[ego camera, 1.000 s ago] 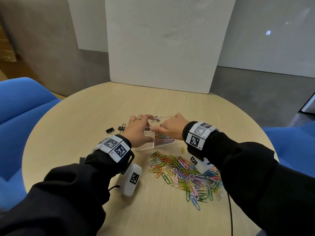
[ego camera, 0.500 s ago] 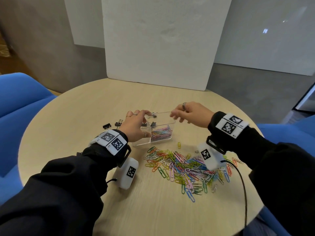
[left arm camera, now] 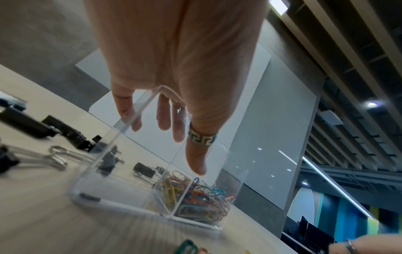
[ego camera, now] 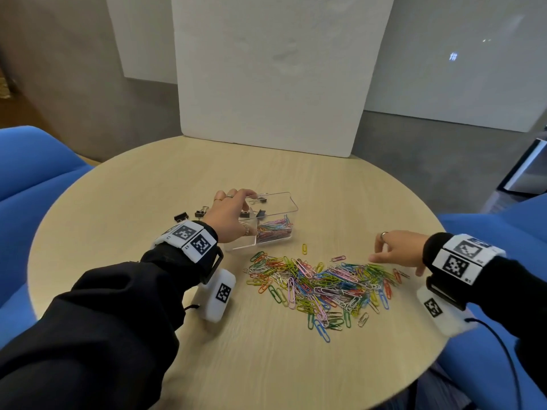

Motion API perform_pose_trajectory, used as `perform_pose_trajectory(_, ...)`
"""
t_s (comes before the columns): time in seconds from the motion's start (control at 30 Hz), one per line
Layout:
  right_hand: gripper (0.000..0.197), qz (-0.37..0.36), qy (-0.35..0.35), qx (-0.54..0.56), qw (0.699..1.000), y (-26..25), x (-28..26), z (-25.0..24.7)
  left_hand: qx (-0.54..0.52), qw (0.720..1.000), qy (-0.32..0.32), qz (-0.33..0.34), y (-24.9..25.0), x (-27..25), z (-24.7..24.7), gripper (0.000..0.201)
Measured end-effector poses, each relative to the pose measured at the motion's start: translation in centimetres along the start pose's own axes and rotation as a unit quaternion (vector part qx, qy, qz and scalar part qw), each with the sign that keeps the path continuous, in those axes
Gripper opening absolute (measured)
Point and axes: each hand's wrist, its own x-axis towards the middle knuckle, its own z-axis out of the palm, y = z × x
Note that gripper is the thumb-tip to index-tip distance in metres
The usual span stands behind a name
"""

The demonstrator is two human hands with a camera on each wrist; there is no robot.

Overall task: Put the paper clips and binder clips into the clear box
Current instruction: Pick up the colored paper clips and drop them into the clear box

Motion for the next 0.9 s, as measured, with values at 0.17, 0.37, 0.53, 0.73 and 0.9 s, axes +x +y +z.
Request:
perform_pose_trajectory(0.17,0.039,0.031,0.01,0.059,0.998,0.0,0.7,1.1,-0.002,1.0,-0.002,0.002,0.0,-0.1,0.0,0.072)
perform_pose_trajectory(0.37,0.015,-0.022,0.009,0.259,0.966,-2.0,1.7,1.2,-0.002,1.0,-0.001,-0.001,0.1,-0.1,-0.1,0.072)
perform_pose_trajectory(0.53,0.035,0.014,0.048,0.145,0.988,-1.7,0.0,0.5,-0.002,1.0,0.0,-0.003,0.1,-0.2,-0.1,0.072)
perform_pose_trajectory(0.73,0.049,-0.011,-0.043,0.264,0.963,-3.0,0.6,1.9,-0.006,1.0,-0.001,0.004,0.0,-0.2,0.0,0.071)
perform_pose_trajectory(0.9,0.052,-0.09,-0.059,0.245,0.964,-5.3,1.0,2.3,-0.011,1.0,-0.002,0.005,0.0,-0.1,0.0,0.071)
